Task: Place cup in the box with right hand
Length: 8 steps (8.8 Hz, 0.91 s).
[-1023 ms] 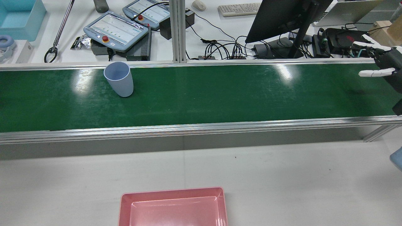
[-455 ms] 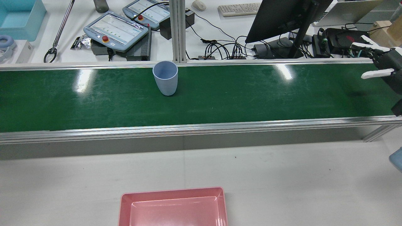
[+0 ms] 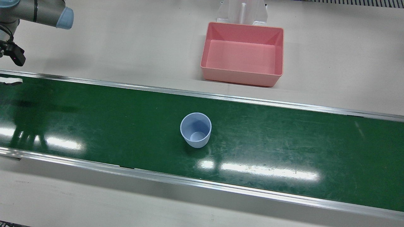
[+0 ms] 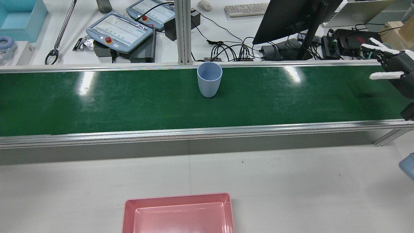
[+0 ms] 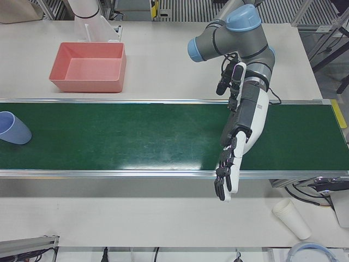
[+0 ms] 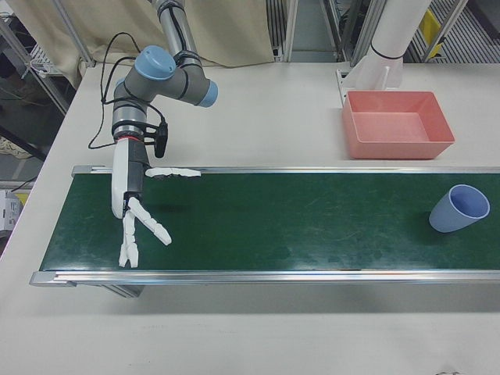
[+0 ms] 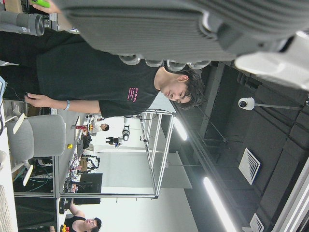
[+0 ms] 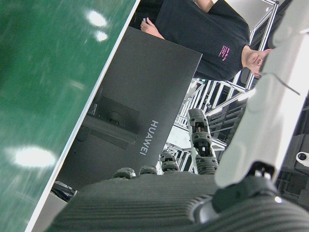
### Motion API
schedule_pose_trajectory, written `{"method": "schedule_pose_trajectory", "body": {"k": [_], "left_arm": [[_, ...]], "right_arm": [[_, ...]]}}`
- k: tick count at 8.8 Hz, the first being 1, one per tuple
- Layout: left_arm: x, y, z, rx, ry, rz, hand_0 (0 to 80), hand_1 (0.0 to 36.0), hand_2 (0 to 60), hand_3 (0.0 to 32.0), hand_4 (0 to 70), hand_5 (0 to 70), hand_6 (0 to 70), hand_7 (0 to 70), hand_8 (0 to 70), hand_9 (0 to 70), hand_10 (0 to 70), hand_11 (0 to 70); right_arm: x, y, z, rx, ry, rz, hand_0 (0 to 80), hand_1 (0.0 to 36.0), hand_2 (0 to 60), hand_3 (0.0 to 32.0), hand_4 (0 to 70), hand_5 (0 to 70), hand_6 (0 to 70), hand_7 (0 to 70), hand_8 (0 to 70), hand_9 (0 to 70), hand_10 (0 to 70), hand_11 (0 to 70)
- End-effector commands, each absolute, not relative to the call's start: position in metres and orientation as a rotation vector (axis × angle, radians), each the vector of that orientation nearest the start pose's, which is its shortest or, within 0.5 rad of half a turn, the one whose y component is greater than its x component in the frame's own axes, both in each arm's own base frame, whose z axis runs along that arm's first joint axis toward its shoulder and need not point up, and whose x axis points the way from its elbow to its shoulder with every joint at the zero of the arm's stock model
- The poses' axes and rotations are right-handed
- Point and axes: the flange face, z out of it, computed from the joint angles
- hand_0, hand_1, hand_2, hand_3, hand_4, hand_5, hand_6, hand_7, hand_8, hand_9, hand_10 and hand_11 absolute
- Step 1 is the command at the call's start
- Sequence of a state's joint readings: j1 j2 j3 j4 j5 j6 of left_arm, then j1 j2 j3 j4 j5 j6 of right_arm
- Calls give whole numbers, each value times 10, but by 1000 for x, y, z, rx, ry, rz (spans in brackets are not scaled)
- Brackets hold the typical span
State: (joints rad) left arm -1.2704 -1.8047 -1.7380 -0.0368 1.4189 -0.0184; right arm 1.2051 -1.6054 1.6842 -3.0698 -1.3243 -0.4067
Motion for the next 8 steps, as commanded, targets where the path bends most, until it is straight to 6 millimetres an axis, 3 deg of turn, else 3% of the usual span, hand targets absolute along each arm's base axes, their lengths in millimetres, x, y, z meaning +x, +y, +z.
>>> {"method": "schedule_pose_trajectory", "body": {"k": [1, 2, 4, 5, 6, 8], "left_arm": [[33, -608, 472, -291, 2610, -1681, 0, 0, 0, 0, 0, 0, 0, 0, 0, 0, 0, 0], [32, -609, 470, -288, 2613, -1677, 0, 0, 0, 0, 0, 0, 0, 0, 0, 0, 0, 0], [33, -609, 471, -292, 2611, -1679, 0, 0, 0, 0, 0, 0, 0, 0, 0, 0, 0, 0], [32, -609, 471, -288, 2612, -1679, 0, 0, 0, 0, 0, 0, 0, 0, 0, 0, 0, 0], [33, -609, 471, -290, 2611, -1678, 0, 0, 0, 0, 0, 0, 0, 0, 0, 0, 0, 0], [33, -609, 470, -292, 2613, -1677, 0, 0, 0, 0, 0, 0, 0, 0, 0, 0, 0, 0]], "right_arm": [[-38, -510, 641, -320, 2644, -2227, 514, 137, 0, 0, 74, 44, 28, 85, 0, 3, 0, 0], [-42, -508, 658, -310, 2630, -2267, 514, 139, 0, 0, 73, 45, 28, 85, 0, 3, 0, 0], [-48, -508, 660, -310, 2621, -2273, 502, 155, 65, 0, 38, 46, 24, 56, 0, 0, 0, 0], [-51, -508, 658, -303, 2628, -2268, 503, 155, 65, 0, 34, 47, 23, 50, 0, 0, 0, 0], [-52, -508, 657, -300, 2632, -2264, 506, 133, 0, 0, 40, 45, 22, 45, 0, 0, 0, 0], [-54, -508, 653, -293, 2640, -2256, 484, 180, 172, 0, 20, 45, 22, 46, 0, 0, 0, 0]]}}
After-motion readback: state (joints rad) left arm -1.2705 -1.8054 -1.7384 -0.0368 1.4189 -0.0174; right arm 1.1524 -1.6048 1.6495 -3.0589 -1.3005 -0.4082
